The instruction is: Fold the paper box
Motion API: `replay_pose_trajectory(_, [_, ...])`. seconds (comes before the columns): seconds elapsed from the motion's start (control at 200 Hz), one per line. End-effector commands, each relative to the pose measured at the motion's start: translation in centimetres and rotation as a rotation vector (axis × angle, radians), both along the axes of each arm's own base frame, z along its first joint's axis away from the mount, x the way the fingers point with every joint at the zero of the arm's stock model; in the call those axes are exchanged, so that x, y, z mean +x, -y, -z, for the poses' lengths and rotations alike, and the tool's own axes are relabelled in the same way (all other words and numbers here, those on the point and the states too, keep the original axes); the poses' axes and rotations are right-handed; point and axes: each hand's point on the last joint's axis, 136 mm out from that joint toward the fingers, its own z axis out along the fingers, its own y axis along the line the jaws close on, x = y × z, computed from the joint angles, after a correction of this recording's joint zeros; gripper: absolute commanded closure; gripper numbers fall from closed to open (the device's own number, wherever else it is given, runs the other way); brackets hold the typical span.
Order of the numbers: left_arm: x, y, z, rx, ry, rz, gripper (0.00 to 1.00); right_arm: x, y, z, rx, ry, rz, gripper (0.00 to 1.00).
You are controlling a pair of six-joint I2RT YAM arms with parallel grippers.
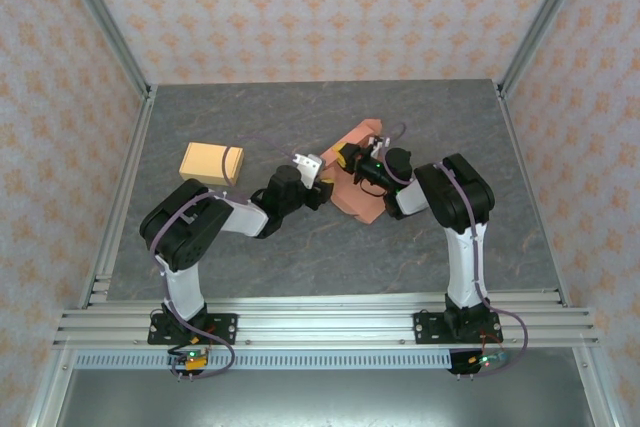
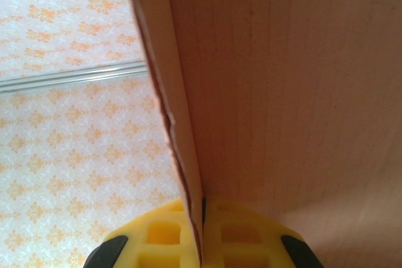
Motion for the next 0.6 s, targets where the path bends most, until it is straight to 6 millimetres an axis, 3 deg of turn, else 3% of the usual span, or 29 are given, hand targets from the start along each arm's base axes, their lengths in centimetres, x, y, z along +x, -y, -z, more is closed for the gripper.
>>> replay_pose_trajectory(0.0, [-0.5,0.5,0.0,-0.001,-0.017,0.026,0.49,-0.4,-0.9,-1.2,0.016,0.058,-0.031,1.0])
replay_pose_trajectory(0.245, [1.1,0.0,0.4,0.023,-0.043,-0.071,0.55,-0.5,-0.9,-1.4,0.015,0.063,-0.025,1.0])
replay_pose_trajectory(0.425, [2.0,1.6,-0.6,-0.009,-0.028,-0.103,0.51,-0.7,-0.8,-0.8,0.014,0.033,0.015,1.0])
replay_pose_trajectory(0.445, [2.0,1.6,0.6,0.008,-0.045,-0.11,0.51,-0.8,-0.9,-0.7,0.014,0.031,0.018,1.0])
replay_pose_trajectory(0.596, [2.7,1.2,1.3,0.034,-0.044,-0.2,0.5,-1.4,-1.1,-0.7,0.011,0.02,0.071,1.0])
